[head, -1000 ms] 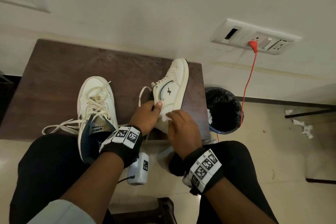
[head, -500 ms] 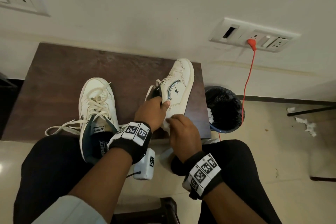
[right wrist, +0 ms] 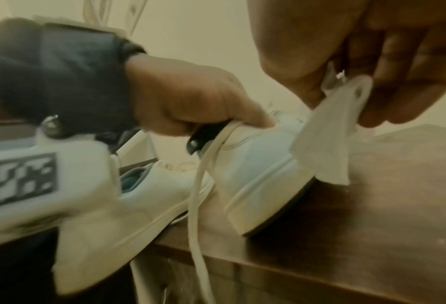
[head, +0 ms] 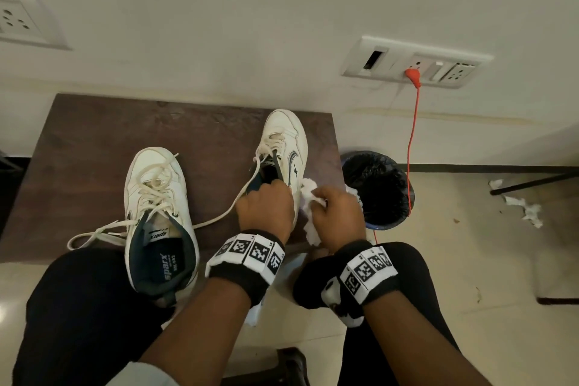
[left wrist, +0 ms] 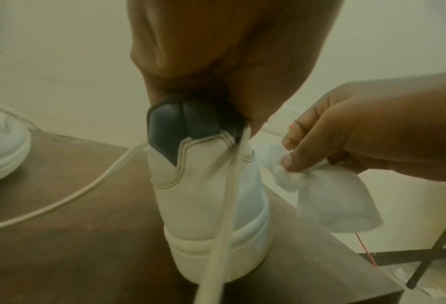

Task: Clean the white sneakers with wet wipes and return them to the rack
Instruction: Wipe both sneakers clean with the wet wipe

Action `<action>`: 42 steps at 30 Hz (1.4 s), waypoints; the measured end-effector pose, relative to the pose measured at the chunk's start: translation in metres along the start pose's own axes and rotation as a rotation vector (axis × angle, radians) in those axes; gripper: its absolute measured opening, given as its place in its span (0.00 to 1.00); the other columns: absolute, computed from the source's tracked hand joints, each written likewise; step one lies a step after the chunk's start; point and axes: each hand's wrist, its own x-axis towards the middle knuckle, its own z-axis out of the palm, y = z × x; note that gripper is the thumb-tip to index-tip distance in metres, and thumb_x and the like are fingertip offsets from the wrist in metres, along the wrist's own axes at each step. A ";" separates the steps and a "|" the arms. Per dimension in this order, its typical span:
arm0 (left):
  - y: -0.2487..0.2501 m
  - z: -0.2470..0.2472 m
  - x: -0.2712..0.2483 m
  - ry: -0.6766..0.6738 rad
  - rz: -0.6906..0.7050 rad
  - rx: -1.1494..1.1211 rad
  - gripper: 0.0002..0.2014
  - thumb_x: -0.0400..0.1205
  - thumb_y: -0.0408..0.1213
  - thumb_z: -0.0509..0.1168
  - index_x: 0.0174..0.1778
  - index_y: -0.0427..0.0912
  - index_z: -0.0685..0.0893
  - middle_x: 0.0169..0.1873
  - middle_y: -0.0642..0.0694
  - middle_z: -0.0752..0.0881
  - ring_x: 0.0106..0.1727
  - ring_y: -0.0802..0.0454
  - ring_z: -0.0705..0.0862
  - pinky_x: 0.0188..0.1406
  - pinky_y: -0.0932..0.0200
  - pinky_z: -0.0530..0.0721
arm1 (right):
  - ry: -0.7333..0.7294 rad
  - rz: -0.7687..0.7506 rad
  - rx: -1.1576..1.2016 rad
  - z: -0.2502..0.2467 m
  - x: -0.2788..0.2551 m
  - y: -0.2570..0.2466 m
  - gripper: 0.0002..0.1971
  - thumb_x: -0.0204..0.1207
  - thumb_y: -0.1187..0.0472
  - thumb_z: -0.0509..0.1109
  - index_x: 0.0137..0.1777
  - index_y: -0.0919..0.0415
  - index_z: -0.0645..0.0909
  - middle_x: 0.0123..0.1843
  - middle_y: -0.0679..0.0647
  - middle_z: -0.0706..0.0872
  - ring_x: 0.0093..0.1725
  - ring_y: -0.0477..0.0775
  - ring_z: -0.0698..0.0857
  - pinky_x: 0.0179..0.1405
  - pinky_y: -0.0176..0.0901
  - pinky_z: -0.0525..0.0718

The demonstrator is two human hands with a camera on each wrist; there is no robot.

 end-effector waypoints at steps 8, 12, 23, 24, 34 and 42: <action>0.022 0.005 0.004 -0.030 0.037 0.040 0.13 0.86 0.41 0.54 0.50 0.42 0.83 0.51 0.42 0.86 0.52 0.41 0.86 0.39 0.54 0.70 | 0.012 0.223 0.088 -0.002 0.029 0.019 0.14 0.74 0.58 0.72 0.59 0.58 0.83 0.55 0.57 0.87 0.53 0.57 0.86 0.56 0.52 0.83; 0.027 0.003 0.003 -0.027 0.048 -0.003 0.13 0.86 0.43 0.54 0.50 0.42 0.82 0.50 0.42 0.86 0.52 0.41 0.86 0.39 0.53 0.71 | -0.009 0.176 0.111 0.005 0.026 0.017 0.15 0.76 0.57 0.70 0.61 0.61 0.83 0.58 0.57 0.87 0.56 0.57 0.84 0.57 0.43 0.78; 0.008 -0.001 -0.019 0.011 0.116 -0.222 0.12 0.85 0.45 0.54 0.48 0.46 0.82 0.42 0.46 0.87 0.43 0.46 0.85 0.42 0.51 0.83 | 0.100 0.046 0.129 0.006 -0.002 -0.015 0.10 0.79 0.58 0.65 0.49 0.59 0.87 0.48 0.52 0.87 0.48 0.49 0.82 0.47 0.36 0.75; 0.005 -0.002 -0.022 0.022 0.115 -0.230 0.12 0.85 0.45 0.54 0.49 0.47 0.82 0.42 0.46 0.87 0.44 0.47 0.85 0.42 0.52 0.83 | 0.094 0.042 0.135 0.008 -0.003 -0.018 0.10 0.80 0.57 0.64 0.49 0.59 0.87 0.47 0.52 0.87 0.46 0.48 0.83 0.47 0.38 0.78; -0.029 -0.017 -0.043 0.109 0.067 -0.316 0.12 0.85 0.41 0.56 0.55 0.46 0.84 0.47 0.48 0.87 0.48 0.51 0.85 0.46 0.55 0.83 | 0.155 0.071 0.068 0.017 -0.017 -0.041 0.07 0.77 0.55 0.67 0.49 0.56 0.84 0.48 0.50 0.85 0.47 0.49 0.82 0.46 0.44 0.83; -0.051 -0.008 -0.048 -0.019 -0.028 -0.314 0.12 0.80 0.46 0.56 0.38 0.43 0.80 0.41 0.43 0.87 0.45 0.42 0.85 0.44 0.49 0.84 | 0.113 0.082 -0.006 0.019 -0.018 -0.053 0.07 0.74 0.52 0.68 0.44 0.52 0.86 0.43 0.49 0.87 0.45 0.49 0.84 0.45 0.46 0.85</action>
